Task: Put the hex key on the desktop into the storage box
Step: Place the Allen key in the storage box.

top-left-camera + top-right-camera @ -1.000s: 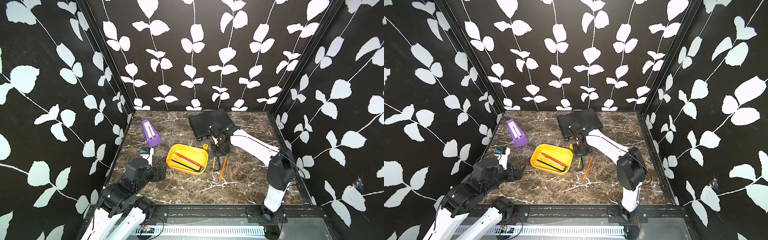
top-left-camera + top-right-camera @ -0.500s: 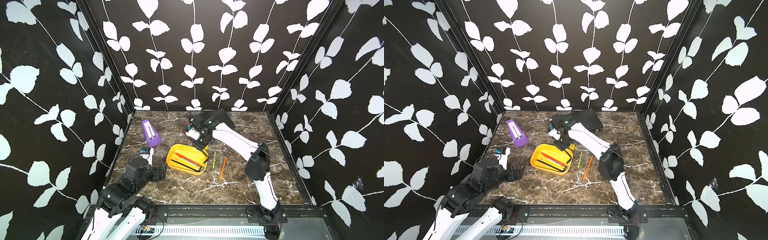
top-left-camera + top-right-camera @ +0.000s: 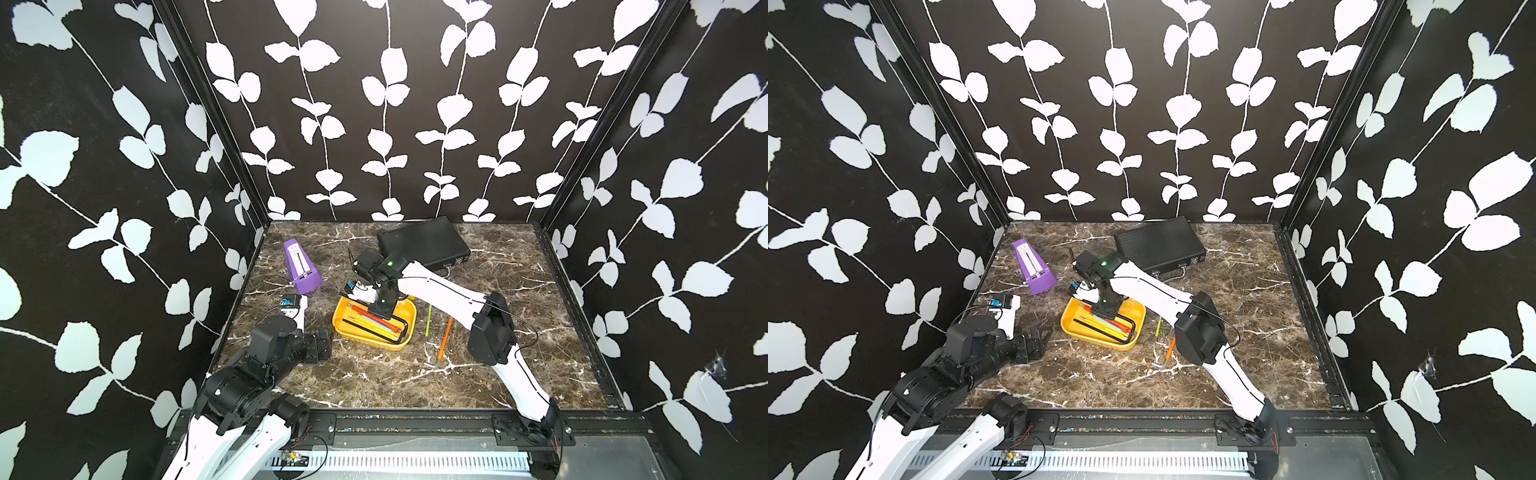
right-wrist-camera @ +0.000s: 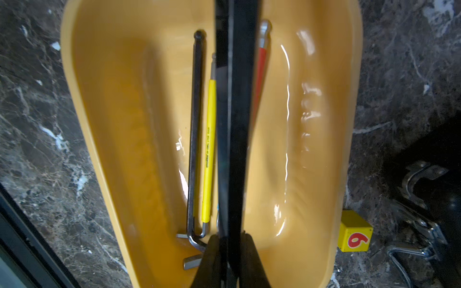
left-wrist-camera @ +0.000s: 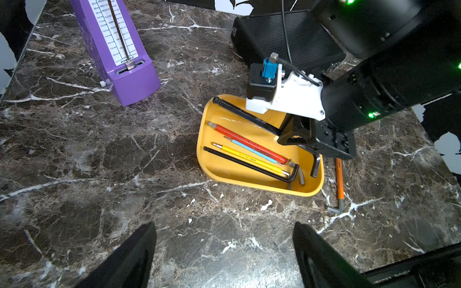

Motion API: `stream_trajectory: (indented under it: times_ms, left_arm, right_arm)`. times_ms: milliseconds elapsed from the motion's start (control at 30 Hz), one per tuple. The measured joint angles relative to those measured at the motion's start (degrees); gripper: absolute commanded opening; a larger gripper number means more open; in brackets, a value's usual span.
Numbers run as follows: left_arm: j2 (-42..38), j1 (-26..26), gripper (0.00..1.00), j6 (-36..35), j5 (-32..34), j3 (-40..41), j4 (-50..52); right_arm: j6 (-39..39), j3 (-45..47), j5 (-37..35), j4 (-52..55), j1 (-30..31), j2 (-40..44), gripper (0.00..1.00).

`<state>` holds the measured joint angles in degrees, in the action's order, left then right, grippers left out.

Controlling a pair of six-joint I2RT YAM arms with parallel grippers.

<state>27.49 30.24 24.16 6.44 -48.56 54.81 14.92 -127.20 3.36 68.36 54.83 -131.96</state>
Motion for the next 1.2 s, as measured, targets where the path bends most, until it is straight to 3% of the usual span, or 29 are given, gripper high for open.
stream_trajectory:
  times_ms: [1200]
  left_arm:
    - [0.3, 0.0, 0.87, 0.0, 0.0, 0.0, 0.0]
  right_arm:
    - [0.5, 0.5, -6.2, -2.1, 1.2, -7.1, 0.02]
